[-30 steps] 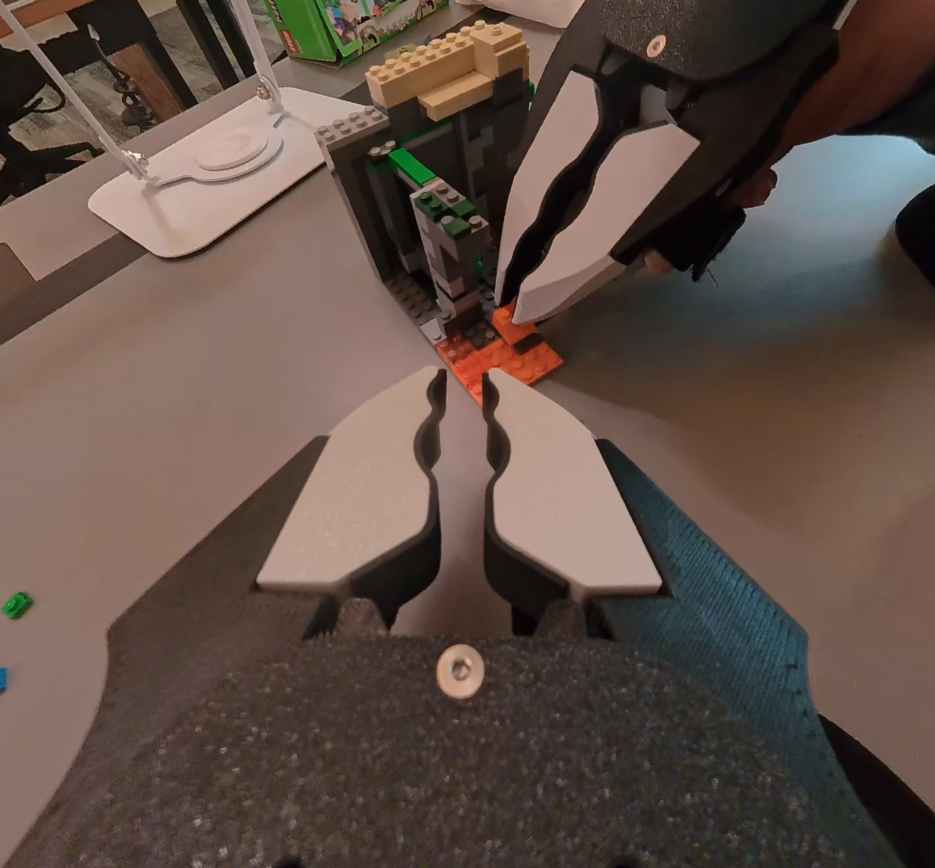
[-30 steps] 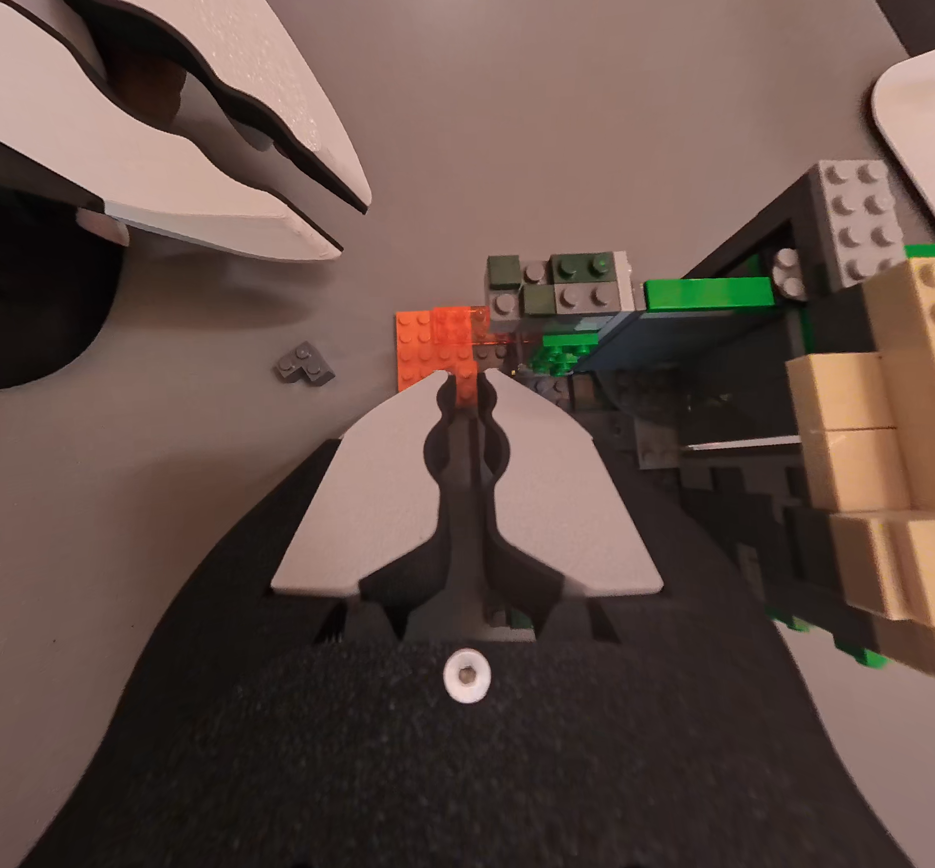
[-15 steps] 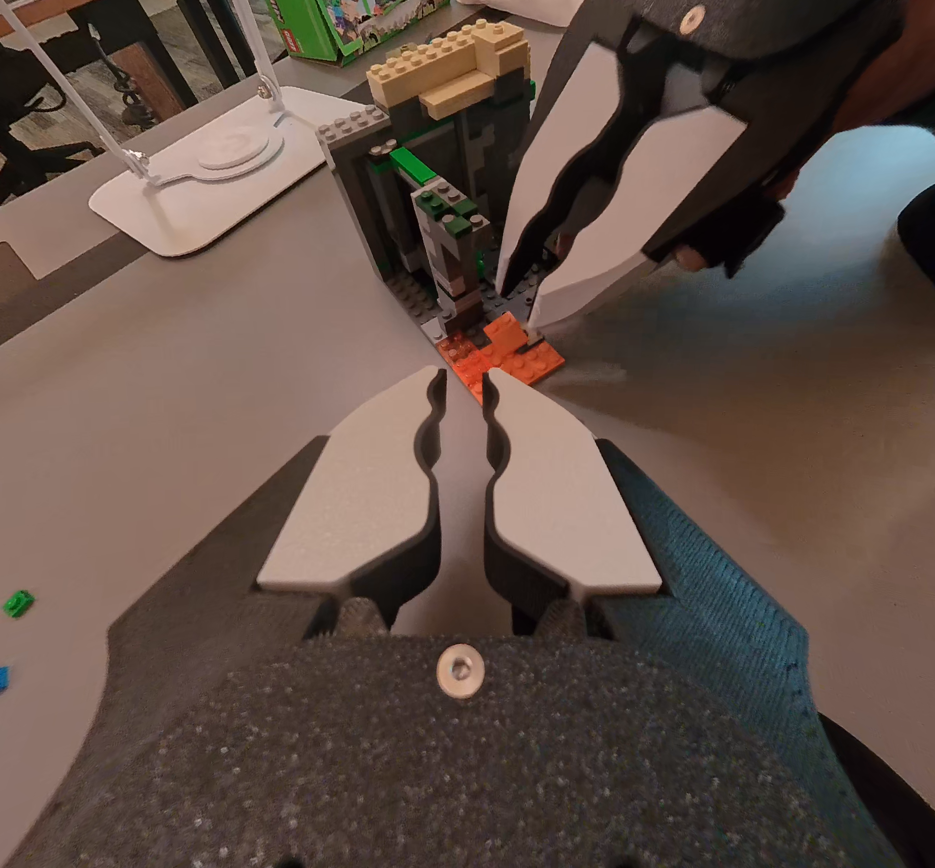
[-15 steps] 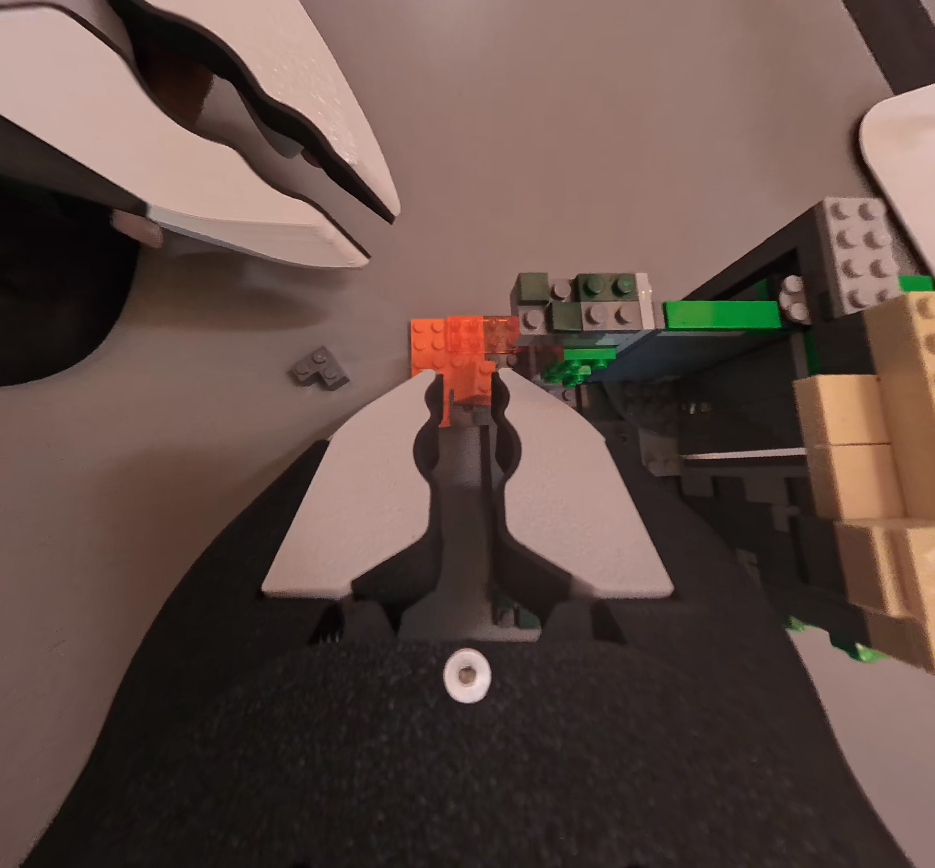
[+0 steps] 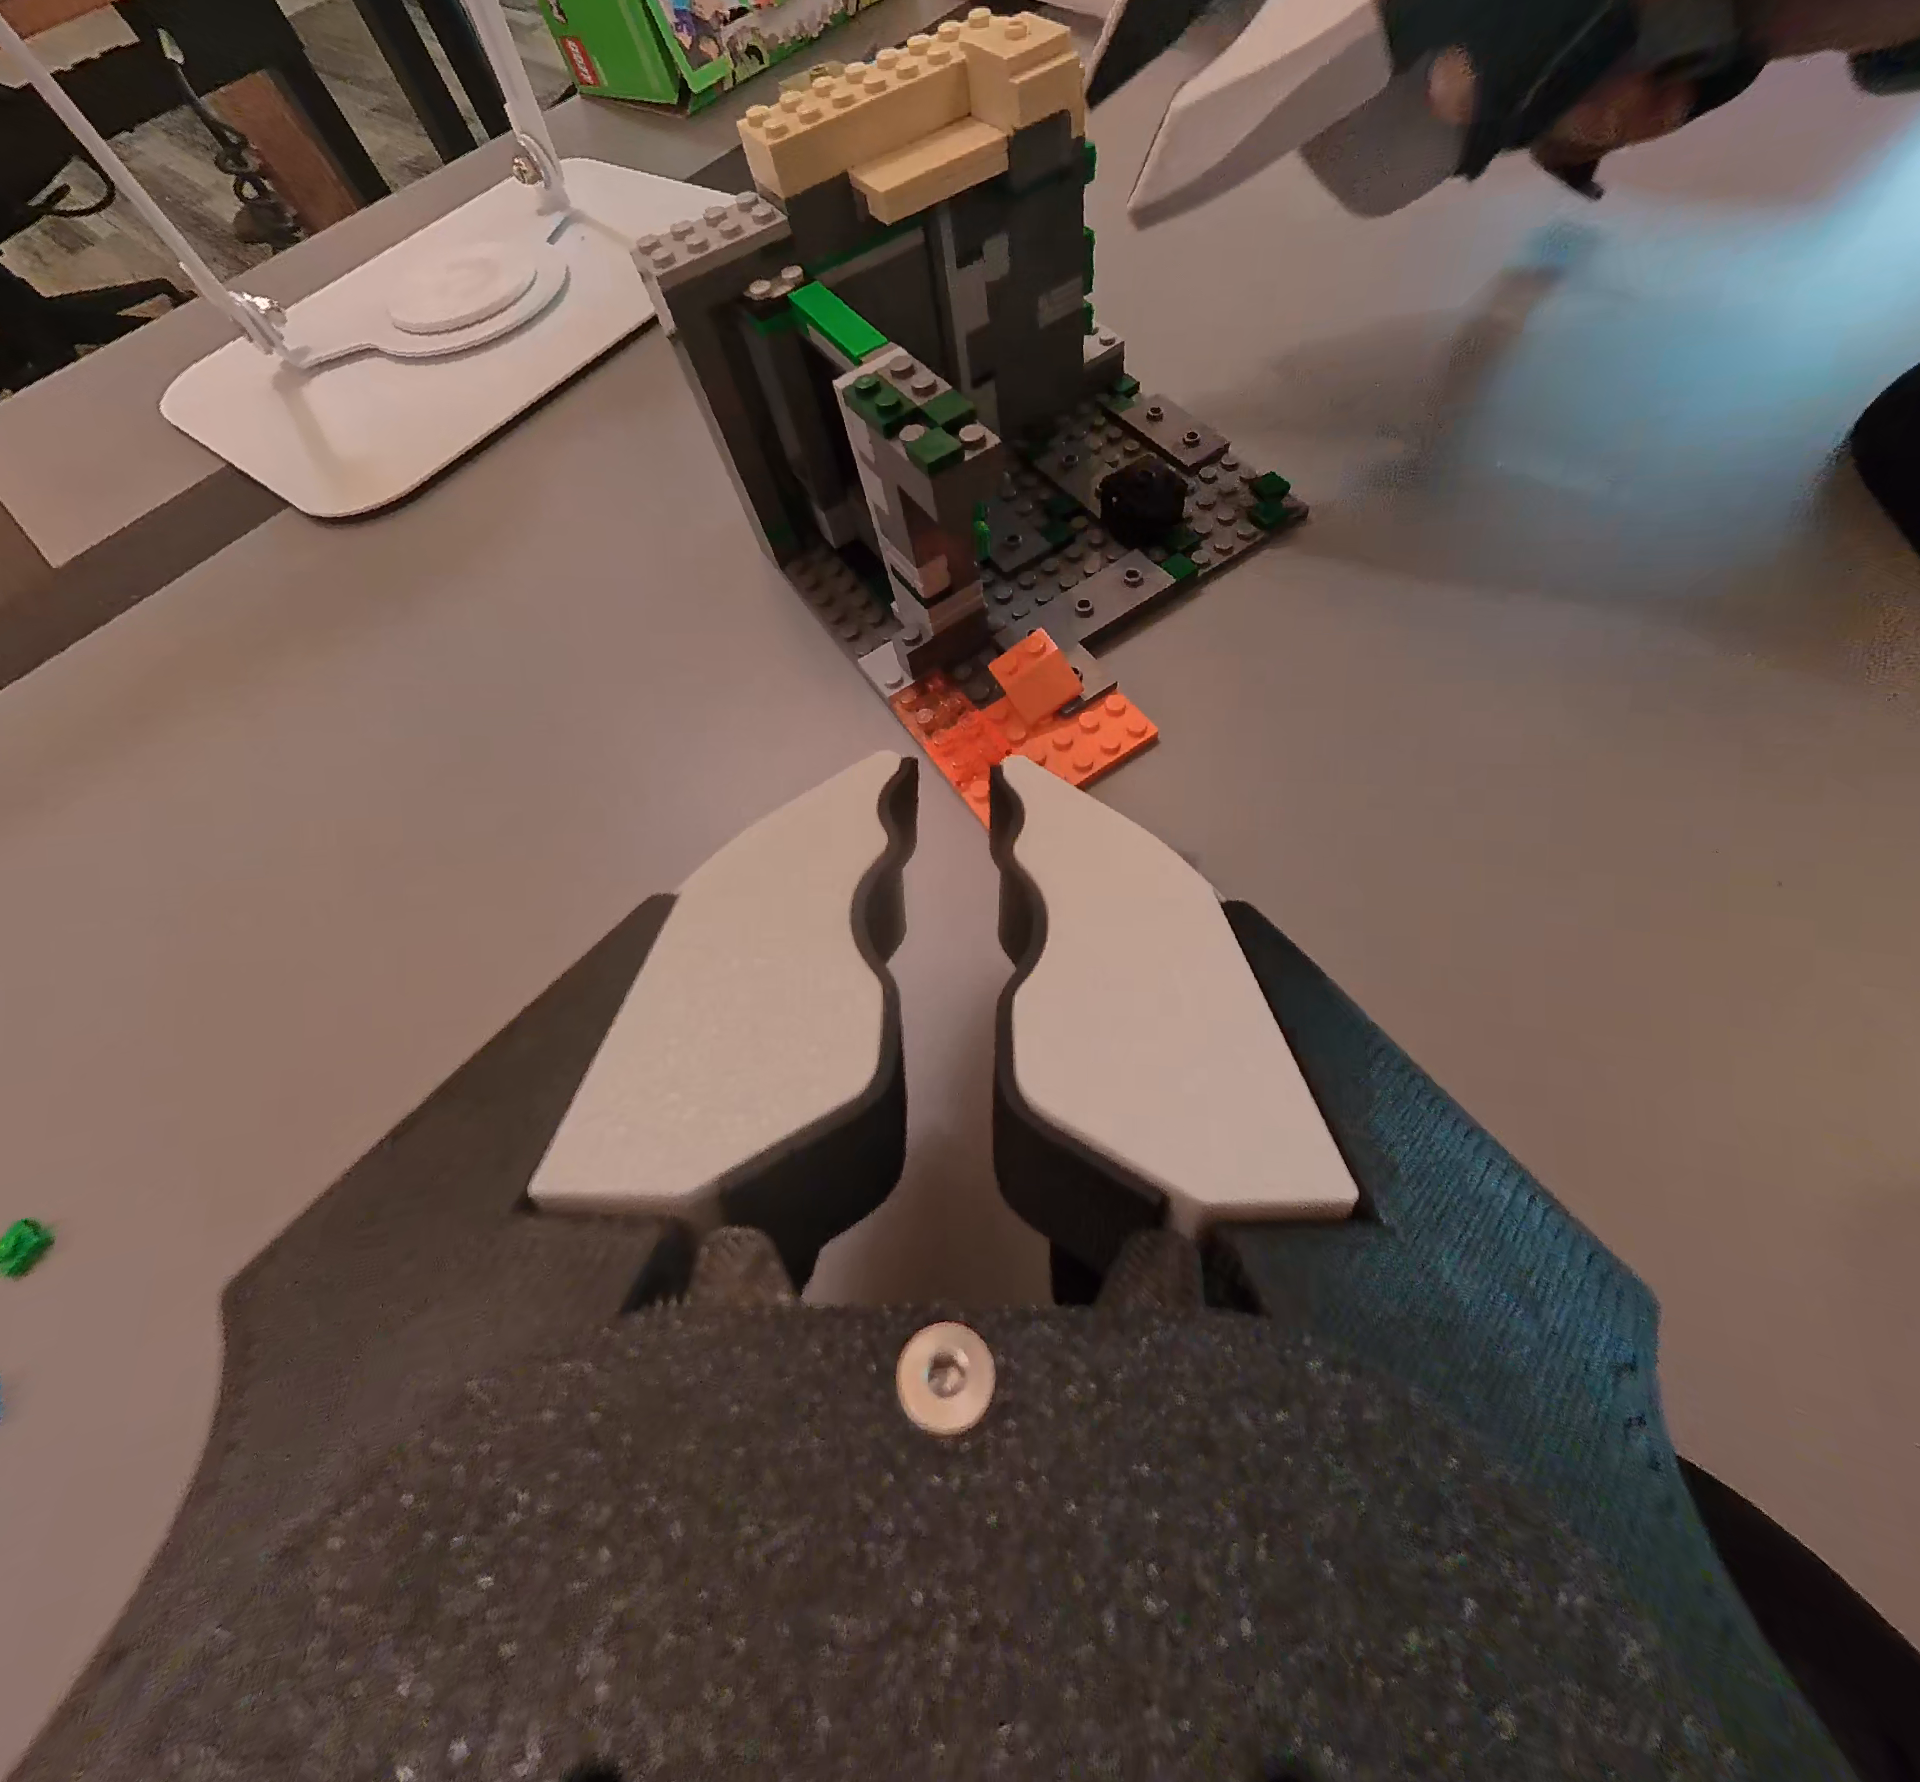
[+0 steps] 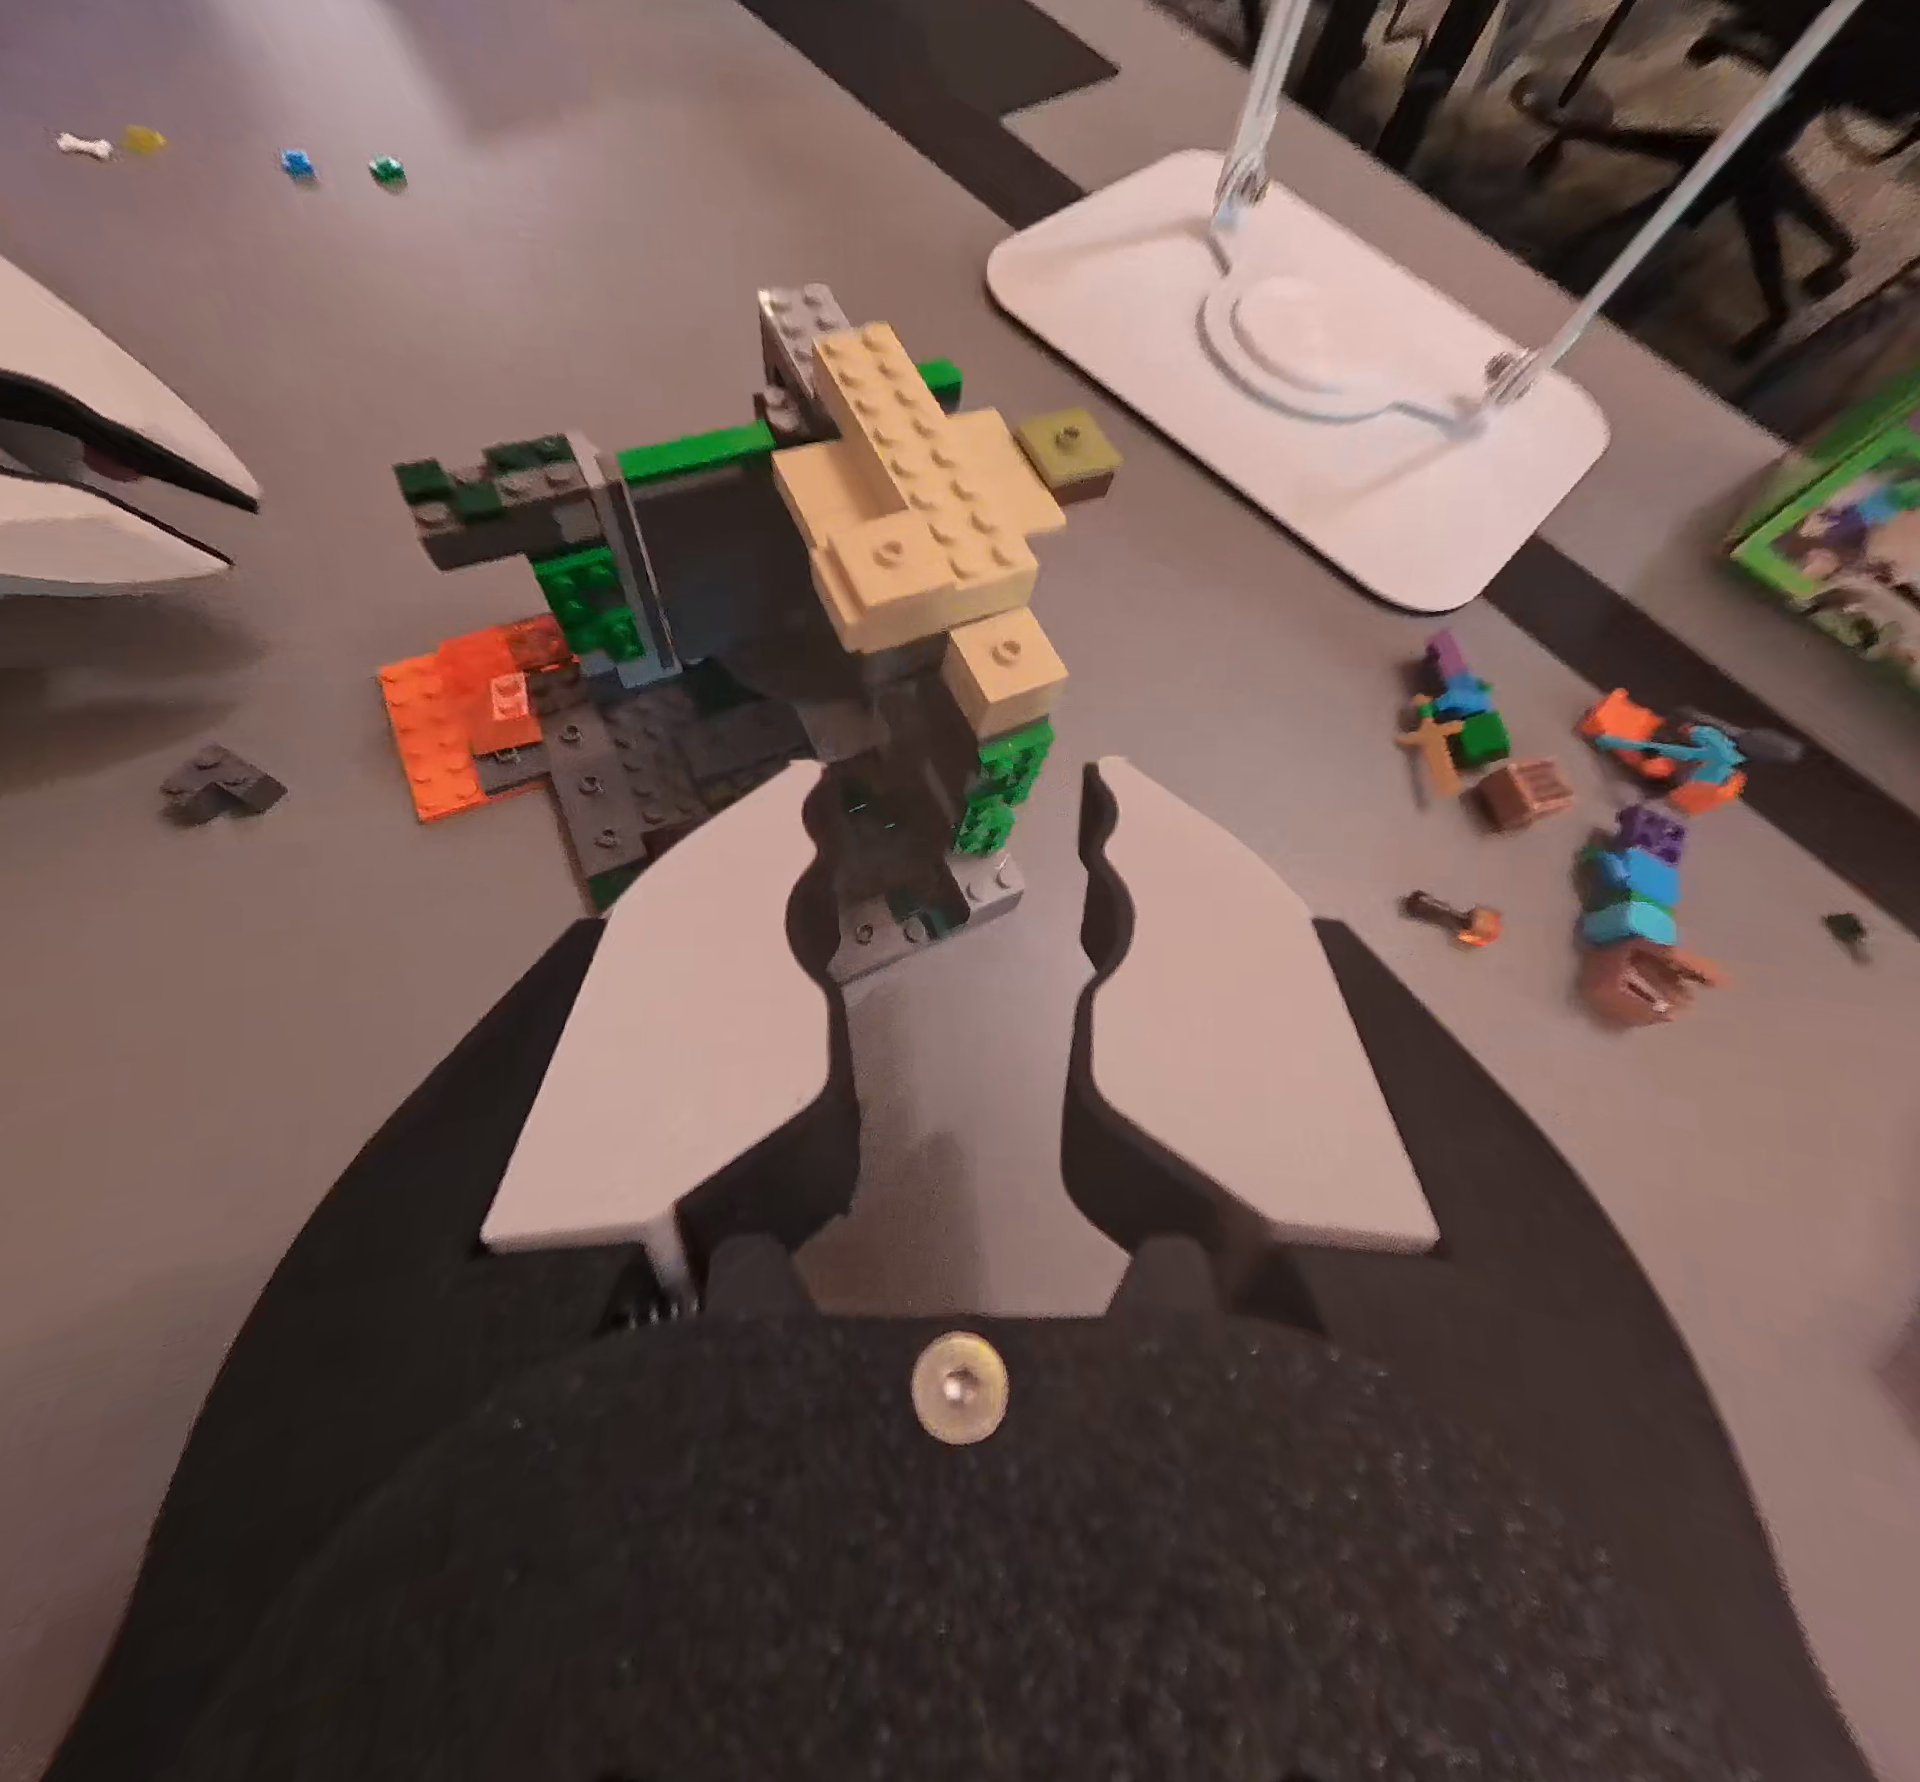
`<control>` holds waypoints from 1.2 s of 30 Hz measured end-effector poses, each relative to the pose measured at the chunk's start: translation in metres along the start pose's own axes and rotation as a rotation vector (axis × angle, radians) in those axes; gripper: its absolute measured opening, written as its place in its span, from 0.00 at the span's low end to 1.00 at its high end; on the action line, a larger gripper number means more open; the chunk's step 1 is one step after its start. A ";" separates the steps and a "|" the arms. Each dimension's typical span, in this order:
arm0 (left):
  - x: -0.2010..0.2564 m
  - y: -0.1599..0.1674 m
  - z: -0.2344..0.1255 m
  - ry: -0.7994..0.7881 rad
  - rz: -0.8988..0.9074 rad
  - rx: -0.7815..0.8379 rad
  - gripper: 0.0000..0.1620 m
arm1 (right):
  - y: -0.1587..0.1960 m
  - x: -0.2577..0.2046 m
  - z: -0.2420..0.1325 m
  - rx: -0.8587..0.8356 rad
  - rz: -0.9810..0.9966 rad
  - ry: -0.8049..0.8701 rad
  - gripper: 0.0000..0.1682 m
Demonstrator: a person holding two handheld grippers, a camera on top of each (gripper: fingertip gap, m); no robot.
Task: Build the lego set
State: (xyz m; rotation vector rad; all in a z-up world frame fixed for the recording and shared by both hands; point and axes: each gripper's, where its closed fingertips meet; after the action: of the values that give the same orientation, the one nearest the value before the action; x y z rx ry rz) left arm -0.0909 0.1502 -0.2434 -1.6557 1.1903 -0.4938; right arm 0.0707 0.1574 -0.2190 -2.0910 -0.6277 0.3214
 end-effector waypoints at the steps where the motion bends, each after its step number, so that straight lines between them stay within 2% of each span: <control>1: 0.000 0.000 0.000 -0.002 -0.002 0.003 0.08 | 0.003 0.003 0.006 -0.011 0.000 -0.011 0.26; 6: -0.002 0.000 0.000 -0.004 -0.018 0.003 0.08 | 0.005 0.010 0.026 -0.035 -0.119 -0.146 0.21; 9: -0.002 0.001 0.000 -0.002 -0.017 -0.001 0.08 | 0.005 0.009 0.032 -0.035 -0.208 -0.284 0.12; 17: -0.001 0.002 0.003 0.004 -0.019 -0.007 0.07 | 0.005 0.004 0.032 -0.020 -0.342 -0.736 0.10; 23: -0.004 0.001 0.007 0.008 -0.034 -0.009 0.08 | 0.002 -0.014 0.035 -0.057 -0.446 -1.002 0.10; 29: -0.013 -0.003 0.021 0.007 -0.002 -0.013 0.11 | -0.006 -0.021 0.044 -0.126 -0.493 -1.090 0.12; 31: -0.015 -0.007 0.024 0.012 0.022 0.000 0.12 | -0.013 -0.020 0.040 -0.099 -0.485 -1.084 0.15; 34: -0.016 -0.016 0.028 0.046 0.038 0.026 0.14 | -0.022 -0.013 0.032 -0.065 -0.463 -1.001 0.22; 36: -0.015 -0.021 0.032 0.090 0.032 0.030 0.18 | -0.028 -0.009 0.025 -0.026 -0.444 -0.912 0.22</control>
State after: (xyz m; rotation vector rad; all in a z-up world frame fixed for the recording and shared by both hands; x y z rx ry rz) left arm -0.0630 0.1788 -0.2348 -1.6006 1.2672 -0.5693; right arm 0.0429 0.1826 -0.2104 -1.6840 -1.5927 1.0192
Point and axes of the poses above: each gripper's, where its closed fingertips meet, z out along the fingers, y out of its underside, x = y × z across the jaws, and after that the axes turned 12 degrees about -y, right-handed
